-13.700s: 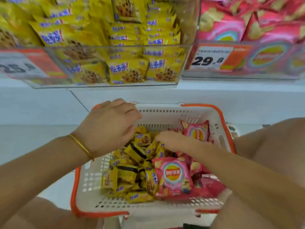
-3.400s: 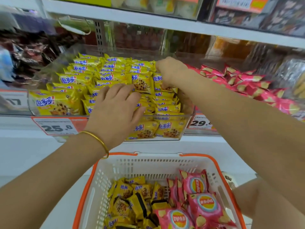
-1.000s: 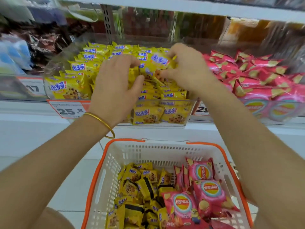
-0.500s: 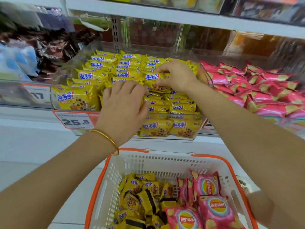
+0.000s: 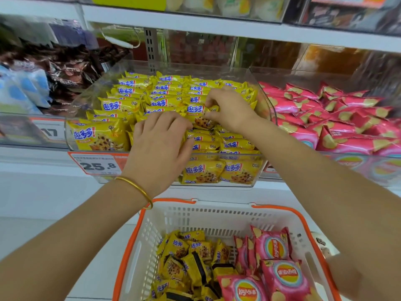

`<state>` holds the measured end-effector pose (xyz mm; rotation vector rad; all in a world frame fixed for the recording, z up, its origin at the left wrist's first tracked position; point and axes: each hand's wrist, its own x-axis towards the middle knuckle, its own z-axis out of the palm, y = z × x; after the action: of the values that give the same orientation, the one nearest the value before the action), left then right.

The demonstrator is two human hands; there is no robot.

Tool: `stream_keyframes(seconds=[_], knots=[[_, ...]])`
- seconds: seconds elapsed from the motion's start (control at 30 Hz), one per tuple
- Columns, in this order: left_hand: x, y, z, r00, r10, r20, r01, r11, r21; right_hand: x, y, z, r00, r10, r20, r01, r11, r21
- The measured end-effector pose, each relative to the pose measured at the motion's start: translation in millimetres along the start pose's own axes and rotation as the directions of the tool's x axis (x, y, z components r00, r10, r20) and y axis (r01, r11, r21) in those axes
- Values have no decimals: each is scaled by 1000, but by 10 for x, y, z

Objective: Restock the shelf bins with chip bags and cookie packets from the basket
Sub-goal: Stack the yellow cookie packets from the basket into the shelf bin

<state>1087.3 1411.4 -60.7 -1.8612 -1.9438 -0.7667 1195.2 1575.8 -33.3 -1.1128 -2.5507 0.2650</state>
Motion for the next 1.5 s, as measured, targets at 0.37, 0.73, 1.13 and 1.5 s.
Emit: stream_keyframes(seconds=[0.37, 0.73, 1.13, 1.5], knots=[[-687, 194, -16, 972, 216, 89, -192, 957, -218, -1620, -314, -128, 996, -51, -67, 77, 880, 469], [-1318, -7, 247, 824, 127, 552, -48, 987, -155, -2500, 47, 2664, 487, 81, 870, 45, 992, -118], [-1226, 48, 365, 664, 45, 747, 94, 985, -142, -2415, 390, 2190, 732, 136, 667, -309, 940, 148], [-862, 351, 440, 485, -35, 874, 448, 868, -214, -2073, 168, 950, 840, 78, 537, -520, 396, 757]])
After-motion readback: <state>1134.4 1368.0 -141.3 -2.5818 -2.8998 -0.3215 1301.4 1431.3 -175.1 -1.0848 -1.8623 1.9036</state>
